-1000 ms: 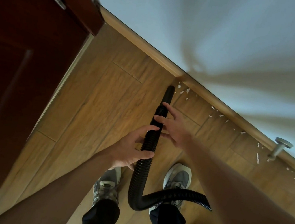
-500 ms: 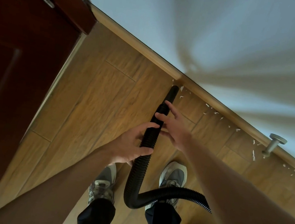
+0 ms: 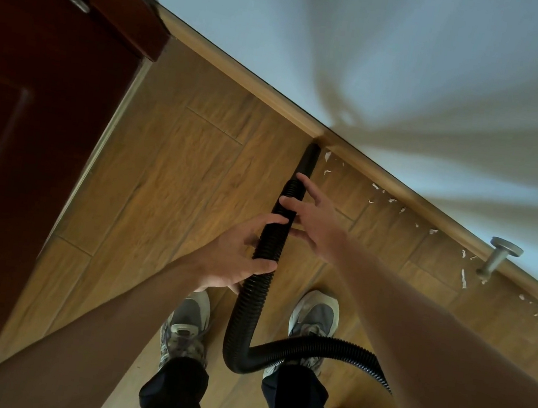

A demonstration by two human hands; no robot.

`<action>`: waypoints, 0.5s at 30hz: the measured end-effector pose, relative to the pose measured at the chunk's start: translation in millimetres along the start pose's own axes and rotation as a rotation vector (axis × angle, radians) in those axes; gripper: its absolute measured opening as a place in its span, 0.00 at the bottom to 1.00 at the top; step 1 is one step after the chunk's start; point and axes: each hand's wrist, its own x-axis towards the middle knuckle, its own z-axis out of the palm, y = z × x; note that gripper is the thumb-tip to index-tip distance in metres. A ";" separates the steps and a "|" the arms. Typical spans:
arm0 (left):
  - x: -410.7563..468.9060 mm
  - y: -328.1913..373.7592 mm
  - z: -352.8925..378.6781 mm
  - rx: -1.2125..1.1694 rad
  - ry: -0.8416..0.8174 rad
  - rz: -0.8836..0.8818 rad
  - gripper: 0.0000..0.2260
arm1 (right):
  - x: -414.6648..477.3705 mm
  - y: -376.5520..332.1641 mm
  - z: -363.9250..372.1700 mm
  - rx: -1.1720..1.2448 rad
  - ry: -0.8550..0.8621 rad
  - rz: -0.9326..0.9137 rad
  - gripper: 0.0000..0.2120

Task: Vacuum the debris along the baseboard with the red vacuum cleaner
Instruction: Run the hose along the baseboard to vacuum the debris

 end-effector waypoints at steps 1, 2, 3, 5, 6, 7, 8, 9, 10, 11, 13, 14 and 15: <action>0.6 1.1 2.1 0.012 -0.016 -0.008 0.29 | -2.1 2.5 -3.2 0.012 0.007 0.003 0.31; 1.5 2.6 4.3 0.025 -0.033 -0.015 0.29 | -4.1 5.1 -6.9 0.026 0.012 0.005 0.31; 2.7 4.2 6.5 0.039 -0.049 -0.021 0.29 | -5.9 7.8 -11.2 0.043 0.015 0.007 0.31; 5.1 7.2 10.6 0.072 -0.075 -0.030 0.28 | -10.4 11.5 -18.9 0.077 0.018 0.010 0.31; 6.1 8.5 12.5 0.089 -0.085 -0.032 0.28 | -13.1 12.6 -22.4 0.091 0.018 0.009 0.31; 7.0 9.5 14.3 0.105 -0.093 -0.035 0.28 | -15.4 13.5 -25.5 0.104 0.019 0.009 0.30; 7.4 10.4 15.9 0.117 -0.100 -0.039 0.29 | -18.0 14.6 -28.5 0.117 0.020 0.009 0.30; 7.6 11.1 17.5 0.125 -0.105 -0.042 0.29 | -20.1 15.8 -31.3 0.129 0.022 0.009 0.30; 7.6 11.7 19.3 0.134 -0.109 -0.043 0.29 | -22.3 17.3 -34.0 0.140 0.026 0.007 0.30; 7.5 11.5 21.0 0.144 -0.113 -0.043 0.28 | -24.4 19.1 -36.6 0.150 0.029 0.006 0.30; 7.7 10.8 24.2 0.172 -0.123 -0.042 0.28 | -28.3 23.9 -41.0 0.165 0.032 0.005 0.30; 7.6 10.2 25.9 0.185 -0.128 -0.043 0.28 | -30.3 26.6 -42.6 0.172 0.037 0.006 0.30; 7.5 9.4 27.5 0.197 -0.133 -0.044 0.28 | -31.8 29.5 -44.1 0.178 0.044 0.007 0.30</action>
